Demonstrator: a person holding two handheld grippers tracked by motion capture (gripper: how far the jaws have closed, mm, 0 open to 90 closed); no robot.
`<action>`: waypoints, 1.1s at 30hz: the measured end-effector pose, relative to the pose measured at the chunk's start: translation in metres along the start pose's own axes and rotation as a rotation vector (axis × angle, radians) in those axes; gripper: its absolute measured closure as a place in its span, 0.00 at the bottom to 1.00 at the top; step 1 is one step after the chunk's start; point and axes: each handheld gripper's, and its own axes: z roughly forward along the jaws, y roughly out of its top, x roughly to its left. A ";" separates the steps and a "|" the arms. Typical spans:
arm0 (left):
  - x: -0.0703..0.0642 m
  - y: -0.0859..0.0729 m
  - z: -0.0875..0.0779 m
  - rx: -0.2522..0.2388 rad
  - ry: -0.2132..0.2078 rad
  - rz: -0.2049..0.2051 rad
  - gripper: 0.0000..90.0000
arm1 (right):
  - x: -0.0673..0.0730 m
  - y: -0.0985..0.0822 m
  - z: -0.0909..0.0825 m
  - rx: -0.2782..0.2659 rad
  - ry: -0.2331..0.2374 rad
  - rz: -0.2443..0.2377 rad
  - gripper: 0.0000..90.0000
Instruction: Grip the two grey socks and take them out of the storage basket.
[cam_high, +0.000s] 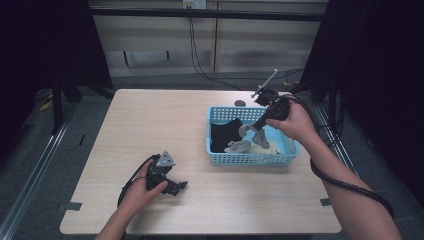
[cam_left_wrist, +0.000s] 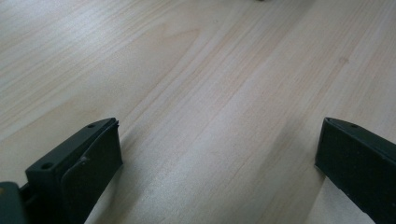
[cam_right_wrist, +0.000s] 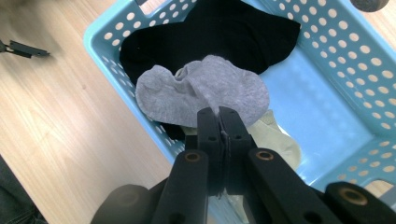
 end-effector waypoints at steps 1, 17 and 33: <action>0.000 0.000 0.000 0.000 0.000 0.000 0.00 | 0.001 0.000 -0.002 -0.002 0.000 -0.006 0.99; 0.000 0.000 0.000 0.000 0.000 0.000 0.00 | 0.041 -0.002 -0.029 -0.039 0.040 -0.137 0.99; 0.000 0.000 0.000 0.000 0.001 0.001 0.00 | 0.080 -0.012 -0.026 -0.026 0.095 -0.238 0.98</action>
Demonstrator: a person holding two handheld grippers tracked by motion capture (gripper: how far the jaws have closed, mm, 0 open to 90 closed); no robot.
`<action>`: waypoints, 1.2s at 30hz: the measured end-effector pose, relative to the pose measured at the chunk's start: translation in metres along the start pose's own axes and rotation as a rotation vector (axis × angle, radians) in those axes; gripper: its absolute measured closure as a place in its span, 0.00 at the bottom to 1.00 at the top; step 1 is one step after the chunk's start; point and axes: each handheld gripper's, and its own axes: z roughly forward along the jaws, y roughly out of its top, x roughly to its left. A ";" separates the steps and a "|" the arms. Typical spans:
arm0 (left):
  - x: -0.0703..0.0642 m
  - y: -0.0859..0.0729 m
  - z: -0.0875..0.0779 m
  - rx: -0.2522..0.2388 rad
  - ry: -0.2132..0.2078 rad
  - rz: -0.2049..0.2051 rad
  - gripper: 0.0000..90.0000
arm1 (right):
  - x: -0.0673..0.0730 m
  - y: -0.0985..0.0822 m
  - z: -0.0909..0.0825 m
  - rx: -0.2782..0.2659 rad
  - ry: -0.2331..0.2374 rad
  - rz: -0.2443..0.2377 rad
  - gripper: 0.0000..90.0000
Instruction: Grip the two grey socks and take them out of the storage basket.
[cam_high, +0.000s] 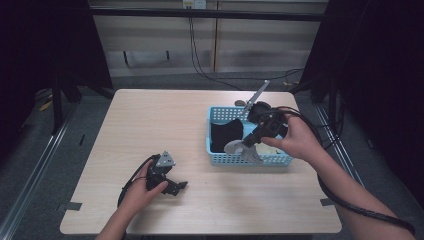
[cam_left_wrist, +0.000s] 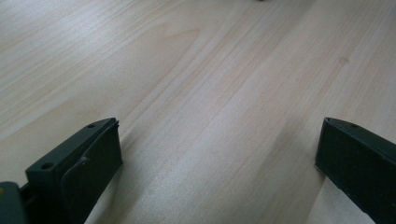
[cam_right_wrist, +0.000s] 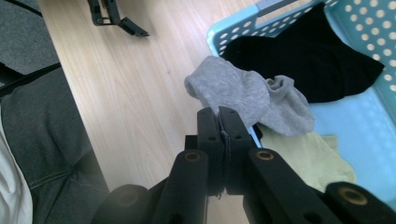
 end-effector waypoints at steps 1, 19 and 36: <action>0.000 0.000 0.000 0.000 0.000 0.000 0.00 | 0.002 0.000 0.001 0.001 0.004 -0.002 0.98; 0.000 0.000 0.000 0.000 0.000 0.000 0.00 | 0.016 -0.002 0.048 0.063 0.076 -0.053 0.98; 0.000 0.000 0.000 0.001 -0.002 -0.004 0.00 | 0.024 -0.002 0.085 0.094 0.111 -0.075 0.98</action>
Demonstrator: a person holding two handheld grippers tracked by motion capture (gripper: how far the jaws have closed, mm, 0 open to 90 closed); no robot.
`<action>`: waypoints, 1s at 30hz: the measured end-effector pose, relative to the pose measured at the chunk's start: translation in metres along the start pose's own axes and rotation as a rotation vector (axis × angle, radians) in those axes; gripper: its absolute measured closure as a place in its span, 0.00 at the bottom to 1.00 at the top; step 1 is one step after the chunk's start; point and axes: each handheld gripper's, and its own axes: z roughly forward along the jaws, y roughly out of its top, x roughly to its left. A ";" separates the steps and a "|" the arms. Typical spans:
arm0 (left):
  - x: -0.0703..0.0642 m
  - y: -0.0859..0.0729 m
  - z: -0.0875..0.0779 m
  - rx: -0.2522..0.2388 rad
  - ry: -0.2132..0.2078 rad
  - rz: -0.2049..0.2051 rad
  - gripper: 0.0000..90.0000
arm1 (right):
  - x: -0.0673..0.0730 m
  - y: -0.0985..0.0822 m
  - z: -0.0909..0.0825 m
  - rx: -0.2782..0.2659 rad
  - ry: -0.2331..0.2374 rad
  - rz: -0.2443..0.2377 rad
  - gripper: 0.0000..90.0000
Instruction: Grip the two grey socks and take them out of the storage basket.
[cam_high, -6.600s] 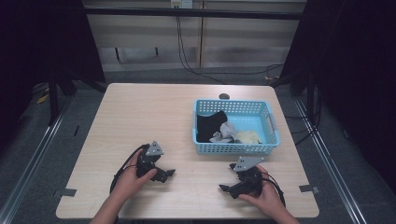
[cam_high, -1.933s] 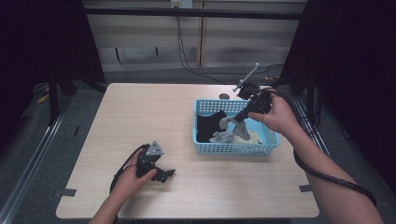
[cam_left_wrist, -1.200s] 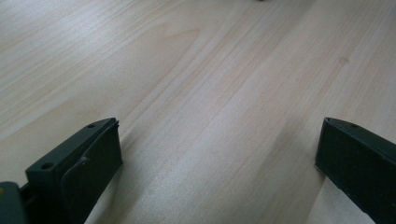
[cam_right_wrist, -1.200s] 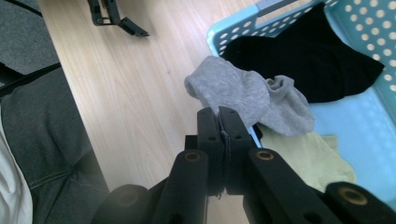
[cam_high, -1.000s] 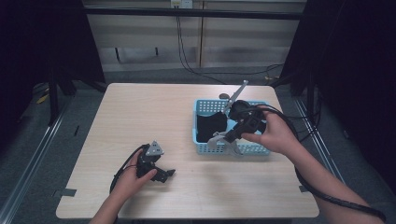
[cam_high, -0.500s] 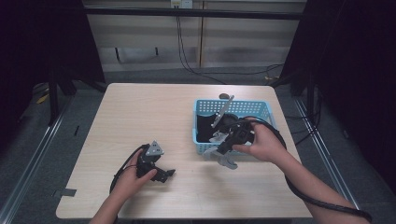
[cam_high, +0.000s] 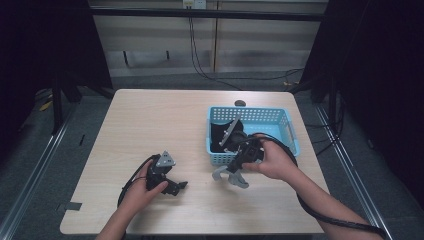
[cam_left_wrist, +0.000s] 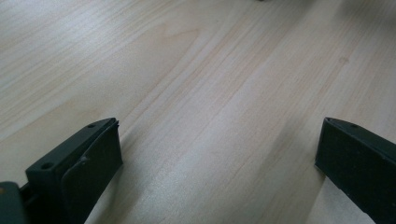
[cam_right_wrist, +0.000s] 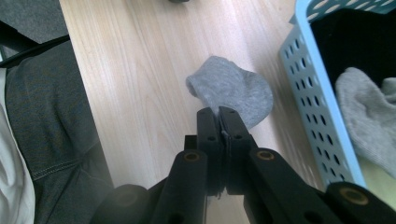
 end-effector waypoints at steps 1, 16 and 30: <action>0.000 0.000 0.000 0.001 0.001 0.003 0.00 | 0.001 0.000 0.001 0.003 0.001 0.006 0.98; 0.000 0.000 0.000 0.001 0.000 0.003 0.00 | -0.002 0.001 0.029 0.023 0.009 -0.007 0.97; 0.000 0.000 0.000 0.001 0.000 0.003 0.00 | 0.002 0.001 0.047 0.049 0.036 -0.007 0.86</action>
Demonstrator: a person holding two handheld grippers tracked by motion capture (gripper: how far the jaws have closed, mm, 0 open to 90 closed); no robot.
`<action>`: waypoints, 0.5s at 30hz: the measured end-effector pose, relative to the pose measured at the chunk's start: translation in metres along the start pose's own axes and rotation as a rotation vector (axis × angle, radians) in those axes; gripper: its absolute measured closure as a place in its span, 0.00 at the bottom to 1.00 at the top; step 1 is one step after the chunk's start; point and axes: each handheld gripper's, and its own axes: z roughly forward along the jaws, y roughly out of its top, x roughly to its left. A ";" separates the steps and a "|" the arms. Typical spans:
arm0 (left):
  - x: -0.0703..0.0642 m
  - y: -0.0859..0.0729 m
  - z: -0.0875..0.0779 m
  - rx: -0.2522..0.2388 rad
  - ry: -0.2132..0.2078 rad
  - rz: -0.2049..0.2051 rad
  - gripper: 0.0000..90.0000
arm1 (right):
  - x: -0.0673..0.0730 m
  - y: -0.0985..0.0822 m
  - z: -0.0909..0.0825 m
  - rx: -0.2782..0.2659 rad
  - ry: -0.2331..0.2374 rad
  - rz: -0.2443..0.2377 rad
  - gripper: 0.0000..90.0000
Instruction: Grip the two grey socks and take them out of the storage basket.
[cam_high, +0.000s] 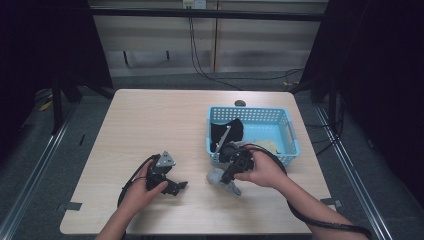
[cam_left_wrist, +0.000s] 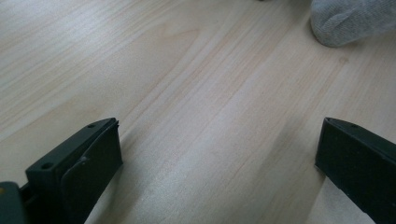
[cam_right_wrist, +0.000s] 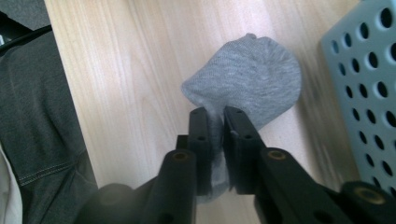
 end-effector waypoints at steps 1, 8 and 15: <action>0.000 0.000 0.000 0.000 0.000 0.000 0.00 | 0.000 0.000 0.000 -0.003 0.000 -0.002 0.86; 0.000 0.000 0.000 0.000 0.000 0.000 0.00 | 0.001 -0.002 -0.013 -0.014 -0.002 0.011 0.77; 0.000 0.000 0.000 0.000 0.000 0.000 0.00 | -0.007 -0.007 -0.035 -0.063 -0.040 0.068 0.64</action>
